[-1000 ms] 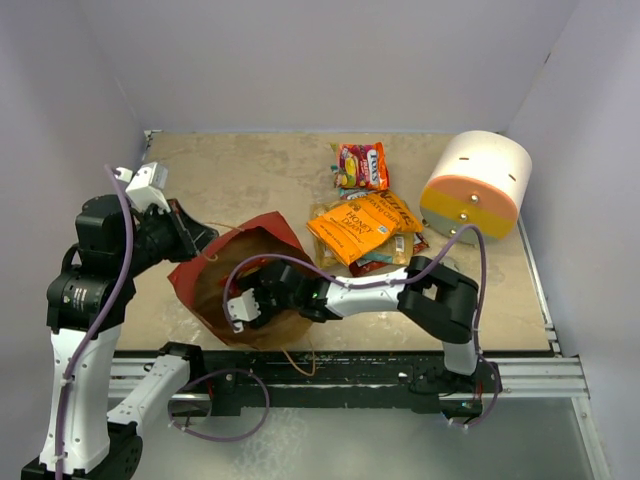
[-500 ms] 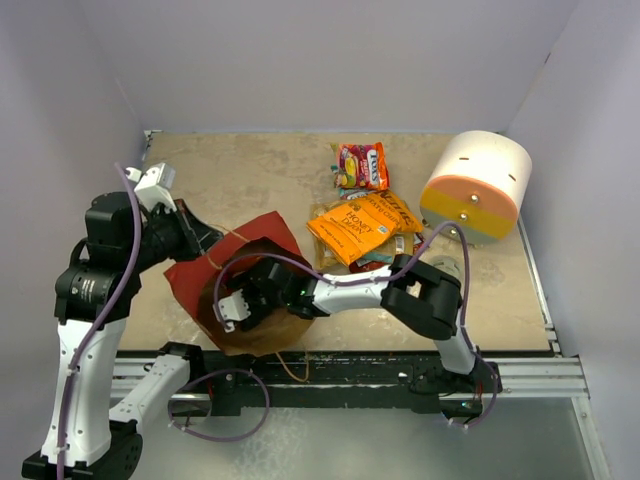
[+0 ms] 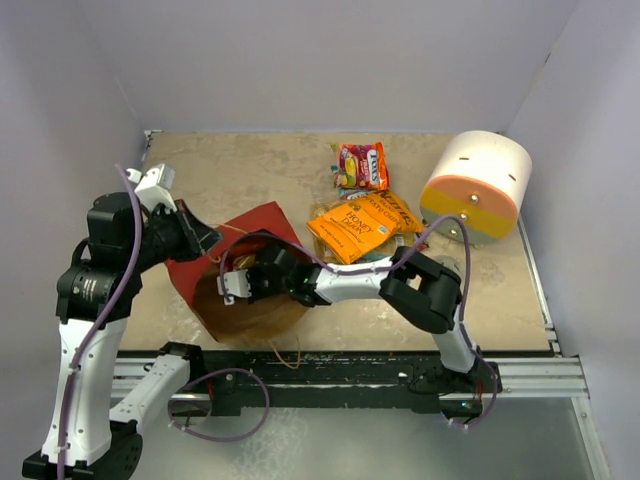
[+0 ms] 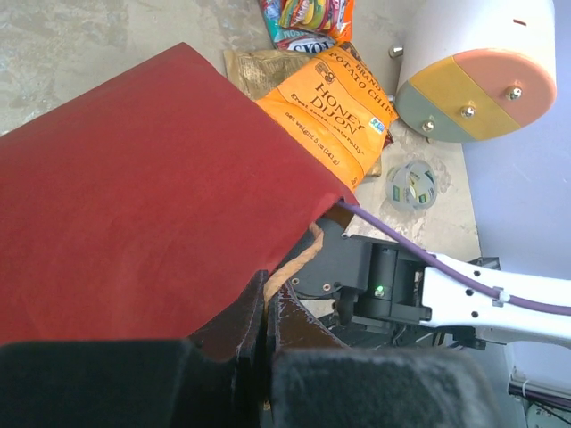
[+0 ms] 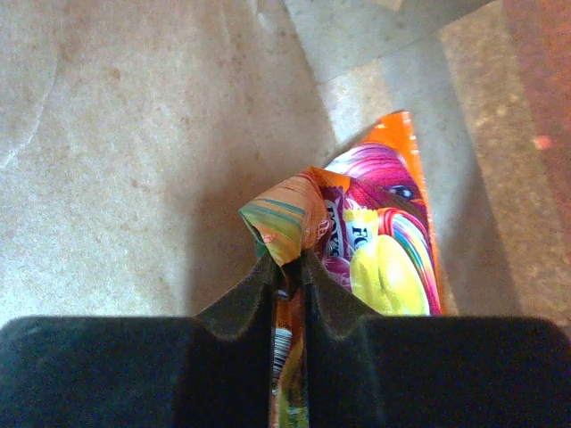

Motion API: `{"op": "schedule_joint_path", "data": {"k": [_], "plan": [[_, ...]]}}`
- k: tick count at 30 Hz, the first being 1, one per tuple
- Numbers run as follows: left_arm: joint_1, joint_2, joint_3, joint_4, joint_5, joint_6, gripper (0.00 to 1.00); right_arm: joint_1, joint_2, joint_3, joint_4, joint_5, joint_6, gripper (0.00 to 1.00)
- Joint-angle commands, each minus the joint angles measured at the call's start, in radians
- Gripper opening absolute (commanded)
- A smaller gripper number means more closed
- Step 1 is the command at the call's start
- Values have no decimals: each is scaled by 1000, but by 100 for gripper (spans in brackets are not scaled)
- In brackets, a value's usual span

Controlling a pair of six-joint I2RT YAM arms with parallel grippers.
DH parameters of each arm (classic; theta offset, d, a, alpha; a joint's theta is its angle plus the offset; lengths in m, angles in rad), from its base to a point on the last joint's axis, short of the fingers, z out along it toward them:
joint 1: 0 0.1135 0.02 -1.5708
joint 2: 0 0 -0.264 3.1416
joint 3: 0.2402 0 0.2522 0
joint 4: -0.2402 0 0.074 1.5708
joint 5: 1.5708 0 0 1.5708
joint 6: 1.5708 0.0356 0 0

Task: Take the snacks out of the paper bag
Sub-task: Take out the snack from the paper bag.

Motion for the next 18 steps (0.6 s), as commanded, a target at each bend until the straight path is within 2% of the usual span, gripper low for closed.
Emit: {"op": "schedule_joint_path", "data": {"k": [1, 4, 9, 18], "plan": [[-2, -11, -10, 44, -17, -27, 0, 1, -113, 8, 23, -36, 58, 12], [-2, -1, -10, 52, -22, -31, 0, 1, -153, -4, -13, -70, 63, 0], [-2, 7, -14, 67, -32, -27, 0, 0, -212, -46, -40, -120, 94, 0], [-2, -2, -48, 85, -81, -40, 0, 0, -356, -49, -220, -173, 194, 0]]}}
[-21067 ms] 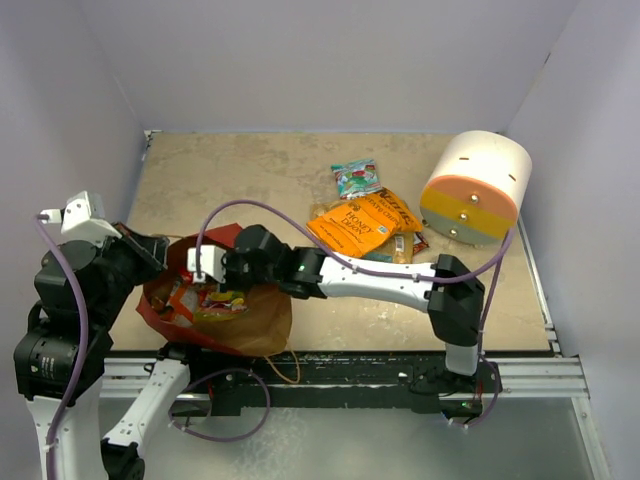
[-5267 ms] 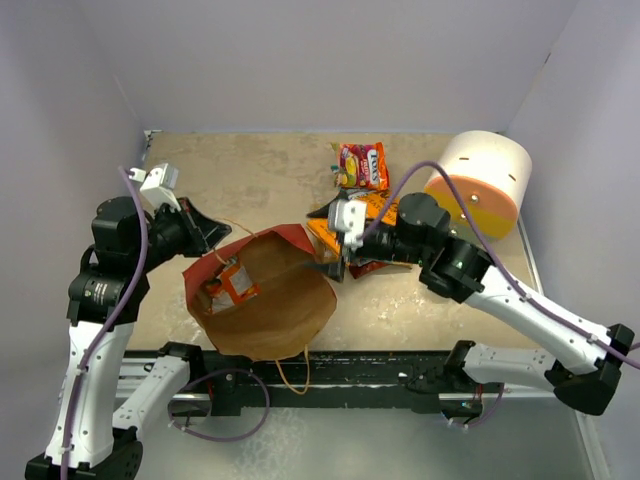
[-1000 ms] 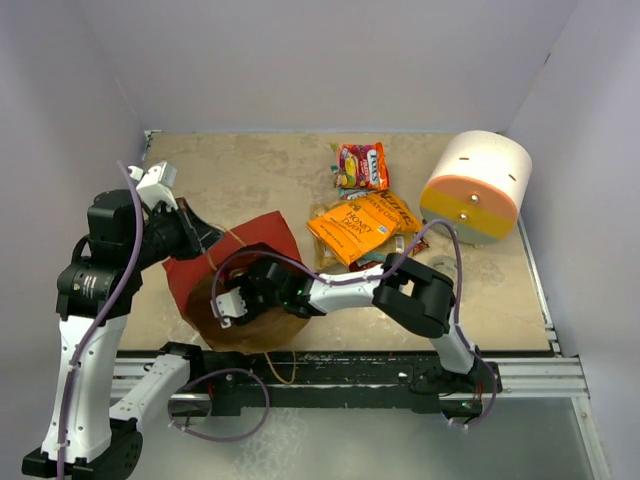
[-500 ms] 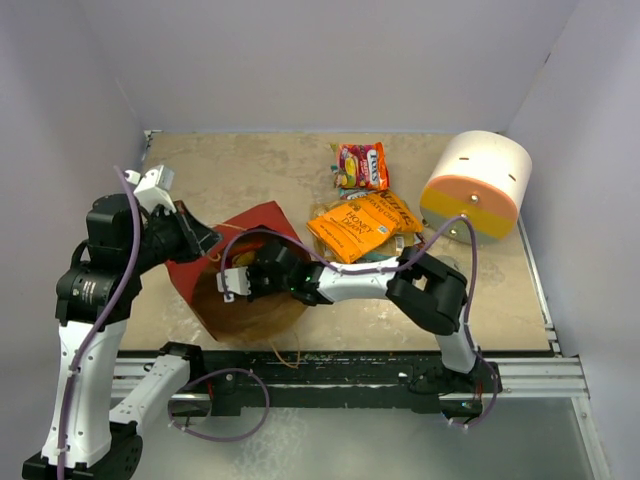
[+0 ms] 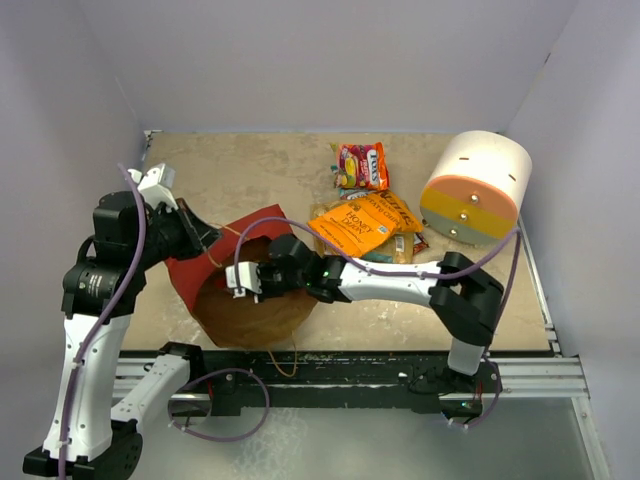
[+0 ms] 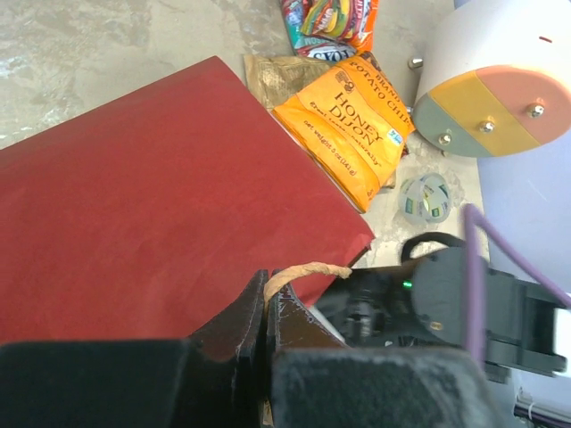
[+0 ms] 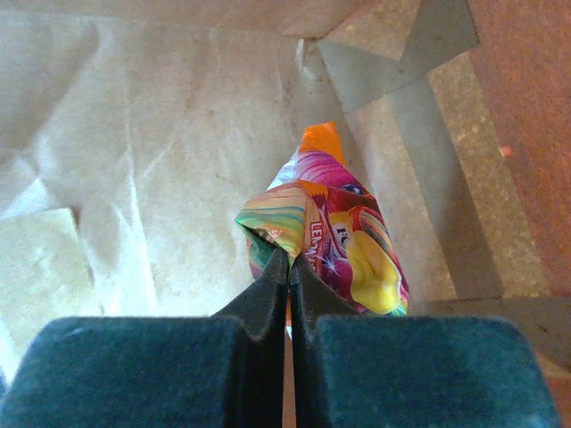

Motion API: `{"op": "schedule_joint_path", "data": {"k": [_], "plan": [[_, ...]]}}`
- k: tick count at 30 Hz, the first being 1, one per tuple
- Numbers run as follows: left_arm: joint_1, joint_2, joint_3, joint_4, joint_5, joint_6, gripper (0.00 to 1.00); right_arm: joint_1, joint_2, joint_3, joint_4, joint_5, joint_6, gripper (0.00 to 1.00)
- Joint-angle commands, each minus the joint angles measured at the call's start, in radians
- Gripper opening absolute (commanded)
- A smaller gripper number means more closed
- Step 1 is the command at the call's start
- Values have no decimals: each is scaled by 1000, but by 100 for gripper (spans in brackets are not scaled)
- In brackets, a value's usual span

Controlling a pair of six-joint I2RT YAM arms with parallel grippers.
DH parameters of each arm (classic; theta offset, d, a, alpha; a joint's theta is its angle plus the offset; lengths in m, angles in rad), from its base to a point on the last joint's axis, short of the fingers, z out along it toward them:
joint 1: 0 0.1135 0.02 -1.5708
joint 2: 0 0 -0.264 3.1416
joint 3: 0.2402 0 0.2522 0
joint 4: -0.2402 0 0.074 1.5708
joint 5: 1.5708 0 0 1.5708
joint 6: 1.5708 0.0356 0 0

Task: Take the snacks out of the paper bag
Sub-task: Take out the snack from the paper bag.

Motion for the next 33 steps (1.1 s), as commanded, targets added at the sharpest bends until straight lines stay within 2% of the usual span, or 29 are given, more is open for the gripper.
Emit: {"op": "schedule_joint_path", "data": {"k": [1, 5, 12, 21, 25, 30, 33], "plan": [[-2, -12, -21, 59, -37, -23, 0, 1, -143, -11, -51, -61, 82, 0], [-1, -21, -30, 70, -42, -34, 0, 1, -232, -44, -46, -48, 141, 0], [-2, -34, -36, 71, -58, -26, 0, 1, -348, -76, -67, -32, 148, 0], [-2, -130, -88, 136, 21, 29, 0, 3, -444, -82, -62, -18, 180, 0], [-2, -168, -103, 126, 24, 55, 0, 2, -559, -84, -70, 39, 181, 0], [-2, -199, -170, 151, -7, 82, 0, 3, -760, -136, 43, 143, 225, 0], [-2, -209, -194, 175, -21, 61, 0, 3, -820, -119, 42, 175, 243, 0]]}}
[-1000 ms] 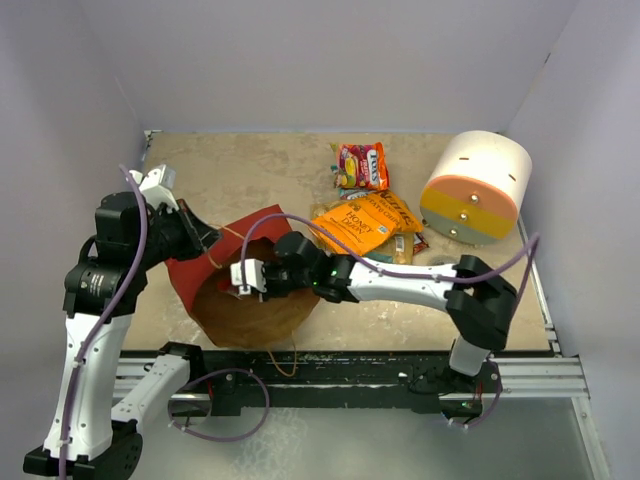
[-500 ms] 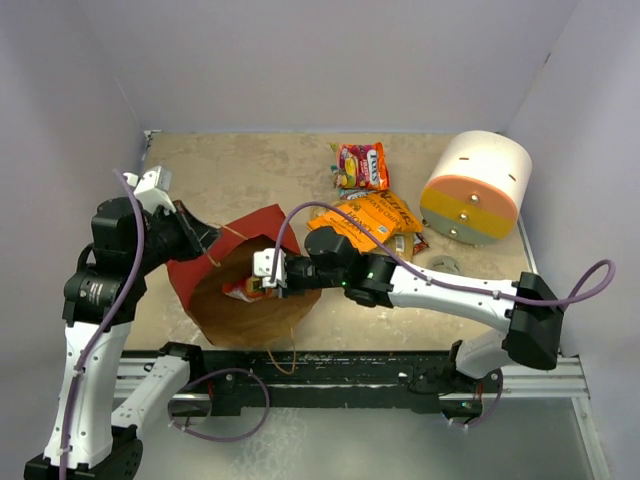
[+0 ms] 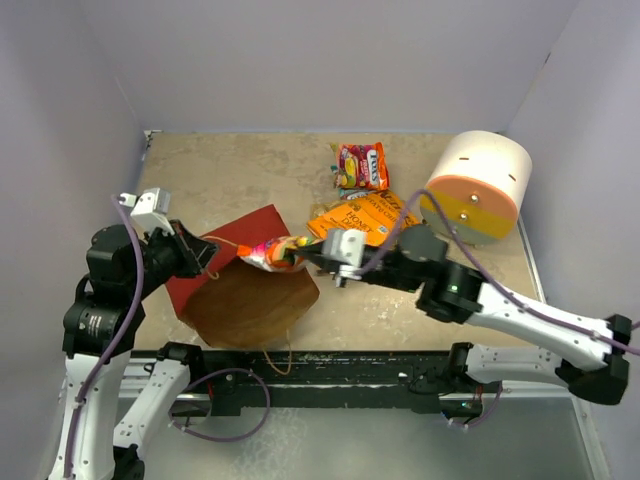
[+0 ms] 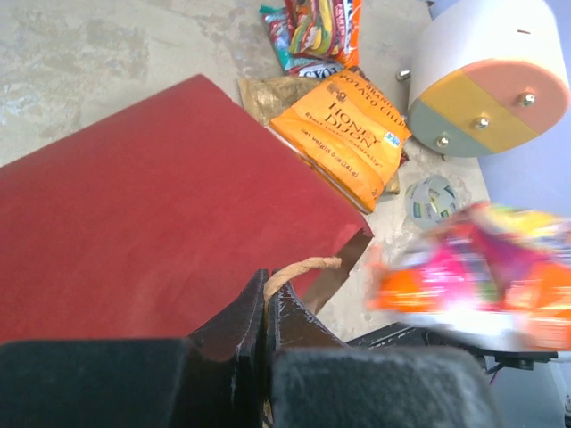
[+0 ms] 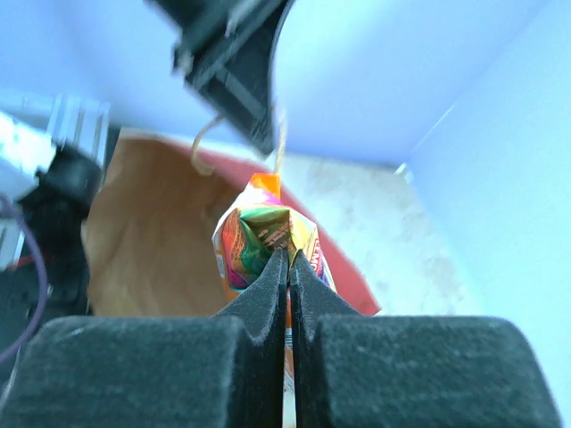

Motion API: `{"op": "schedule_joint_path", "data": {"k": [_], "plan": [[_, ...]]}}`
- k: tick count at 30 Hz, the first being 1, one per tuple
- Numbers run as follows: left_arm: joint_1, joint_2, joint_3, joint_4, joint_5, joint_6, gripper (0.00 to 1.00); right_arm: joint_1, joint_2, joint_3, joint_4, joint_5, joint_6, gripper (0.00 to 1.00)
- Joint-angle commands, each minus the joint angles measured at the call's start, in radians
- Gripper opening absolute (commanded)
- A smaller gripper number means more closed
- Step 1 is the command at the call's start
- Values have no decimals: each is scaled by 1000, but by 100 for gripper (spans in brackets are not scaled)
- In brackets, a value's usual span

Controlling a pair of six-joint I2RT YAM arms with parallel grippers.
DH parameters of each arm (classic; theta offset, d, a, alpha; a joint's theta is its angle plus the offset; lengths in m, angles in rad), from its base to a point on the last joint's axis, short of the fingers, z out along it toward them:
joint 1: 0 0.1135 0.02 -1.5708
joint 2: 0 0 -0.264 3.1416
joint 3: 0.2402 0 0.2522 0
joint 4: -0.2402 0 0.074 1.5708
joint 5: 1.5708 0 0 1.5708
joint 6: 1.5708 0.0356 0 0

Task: Take the snacks out of the paper bag
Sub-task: Take out the snack from the paper bag, then place the snack at the center of the board.

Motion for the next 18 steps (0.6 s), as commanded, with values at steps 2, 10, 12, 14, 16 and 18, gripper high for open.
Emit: {"op": "schedule_joint_path", "data": {"k": [2, 10, 12, 14, 16, 18], "plan": [[-2, 0, -23, 74, -18, -2, 0, 2, -114, 39, 123, 115, 42, 0], [-2, 43, 18, 26, -62, -34, 0, 0, -129, 72, 228, 569, 97, 0], [-2, 58, 23, 17, -78, -42, 0, -20, -66, 124, 233, 822, 134, 0], [-2, 70, 24, 13, -86, -51, 0, -92, -5, 200, 145, 872, 234, 0], [-2, 78, 29, 16, -89, -58, 0, -192, 38, 246, 79, 793, 331, 0], [-1, 79, 33, 26, -86, -69, 0, -276, 79, 266, 43, 721, 405, 0]]}}
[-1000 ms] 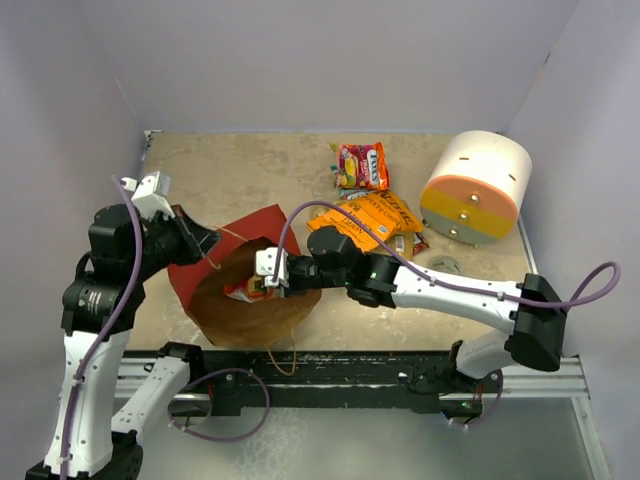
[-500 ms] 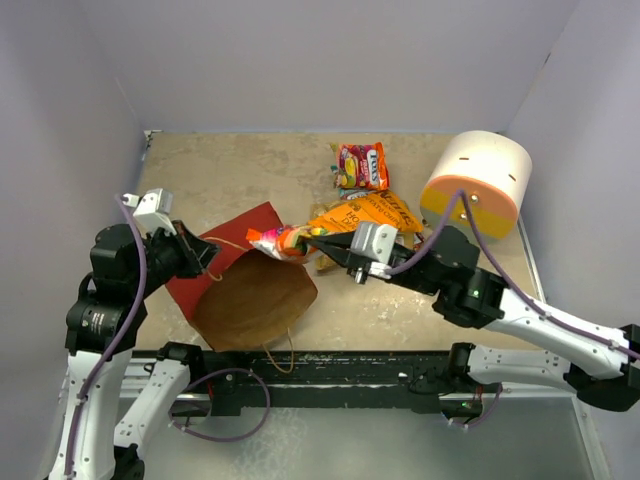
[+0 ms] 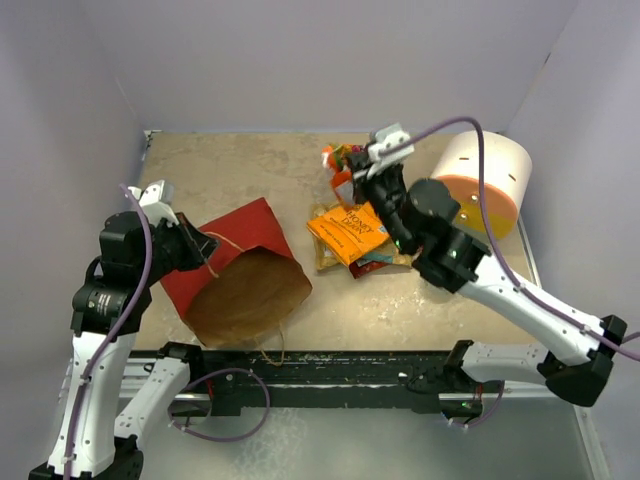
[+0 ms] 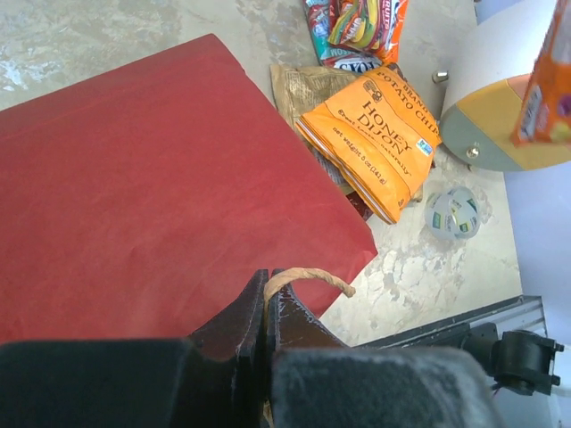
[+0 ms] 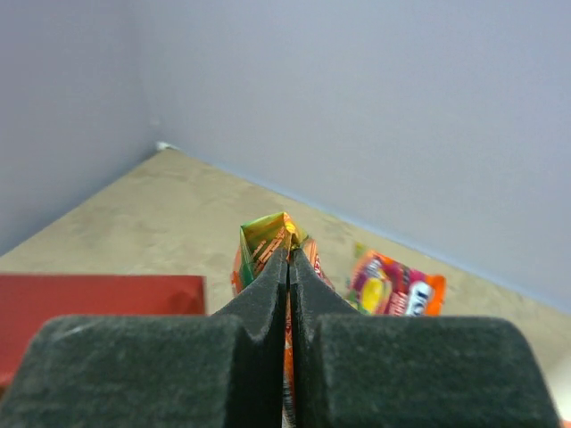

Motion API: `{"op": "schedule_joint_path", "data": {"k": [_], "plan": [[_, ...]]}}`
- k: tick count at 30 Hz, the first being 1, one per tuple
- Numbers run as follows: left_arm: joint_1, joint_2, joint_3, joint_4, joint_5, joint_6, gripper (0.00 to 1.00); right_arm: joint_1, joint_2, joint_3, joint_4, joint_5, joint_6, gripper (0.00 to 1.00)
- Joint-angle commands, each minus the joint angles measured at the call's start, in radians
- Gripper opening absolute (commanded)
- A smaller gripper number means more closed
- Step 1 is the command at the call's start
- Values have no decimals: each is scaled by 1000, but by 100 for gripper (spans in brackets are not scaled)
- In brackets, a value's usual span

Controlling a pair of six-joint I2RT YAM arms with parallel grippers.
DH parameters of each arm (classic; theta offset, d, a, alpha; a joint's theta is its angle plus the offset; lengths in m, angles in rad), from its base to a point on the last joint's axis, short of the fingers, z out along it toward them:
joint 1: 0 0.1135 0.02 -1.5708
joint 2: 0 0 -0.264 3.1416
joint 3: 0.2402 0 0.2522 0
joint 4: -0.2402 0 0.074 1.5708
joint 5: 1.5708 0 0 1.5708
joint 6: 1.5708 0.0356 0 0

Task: Take the snacks out of the paper bag
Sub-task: Place the snack at the center of the board.

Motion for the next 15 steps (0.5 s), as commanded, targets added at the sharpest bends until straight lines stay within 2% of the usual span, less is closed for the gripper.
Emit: {"op": "schedule_joint_path", "data": {"k": [1, 9, 15], "plan": [[-2, 7, 51, 38, -23, -37, 0, -169, 63, 102, -36, 27, 223, 0], [-2, 59, 136, 25, 60, -47, 0, -353, 251, 182, -62, -70, 366, 0], [-2, 104, 217, -16, 100, -55, 0, -416, 394, 237, -46, -140, 455, 0]]}}
